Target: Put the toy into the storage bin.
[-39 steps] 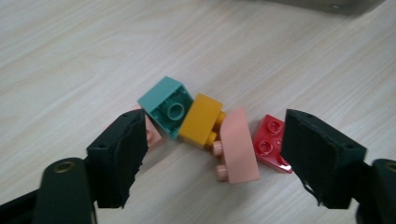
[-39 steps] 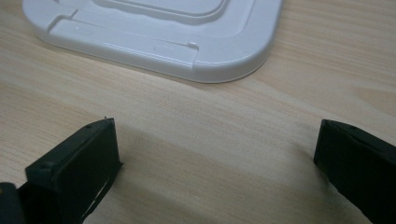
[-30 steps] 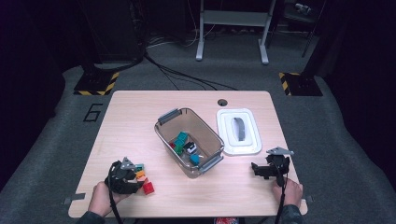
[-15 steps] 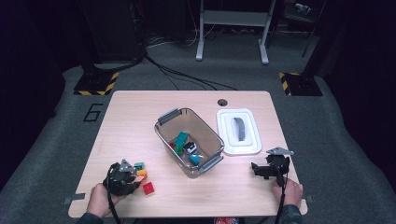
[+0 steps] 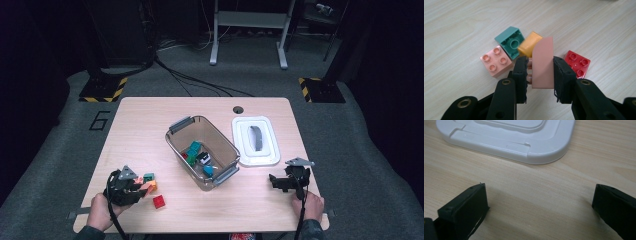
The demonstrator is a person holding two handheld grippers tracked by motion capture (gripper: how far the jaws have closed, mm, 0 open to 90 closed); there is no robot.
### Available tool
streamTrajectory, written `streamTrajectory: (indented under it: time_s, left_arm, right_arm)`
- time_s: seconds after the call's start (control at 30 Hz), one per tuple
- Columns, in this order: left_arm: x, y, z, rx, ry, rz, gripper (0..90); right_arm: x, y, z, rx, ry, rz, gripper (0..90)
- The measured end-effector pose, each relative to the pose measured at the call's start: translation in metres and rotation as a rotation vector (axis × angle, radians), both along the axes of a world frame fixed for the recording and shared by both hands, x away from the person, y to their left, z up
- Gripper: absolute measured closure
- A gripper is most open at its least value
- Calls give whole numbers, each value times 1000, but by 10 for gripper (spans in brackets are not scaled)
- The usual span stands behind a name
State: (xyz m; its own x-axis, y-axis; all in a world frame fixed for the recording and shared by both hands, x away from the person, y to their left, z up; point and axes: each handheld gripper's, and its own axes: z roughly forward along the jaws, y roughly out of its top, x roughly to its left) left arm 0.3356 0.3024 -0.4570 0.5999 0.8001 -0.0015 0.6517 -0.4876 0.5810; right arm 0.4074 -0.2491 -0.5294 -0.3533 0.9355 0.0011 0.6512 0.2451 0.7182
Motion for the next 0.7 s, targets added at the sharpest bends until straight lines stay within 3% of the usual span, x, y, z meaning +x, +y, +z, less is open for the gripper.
streamTrajectory:
  time_s: [0.7]
  left_arm:
    - [19, -6, 41, 2, -78, -21, 668]
  right_arm:
    - [0, 0, 0, 3, 1, 0, 0]
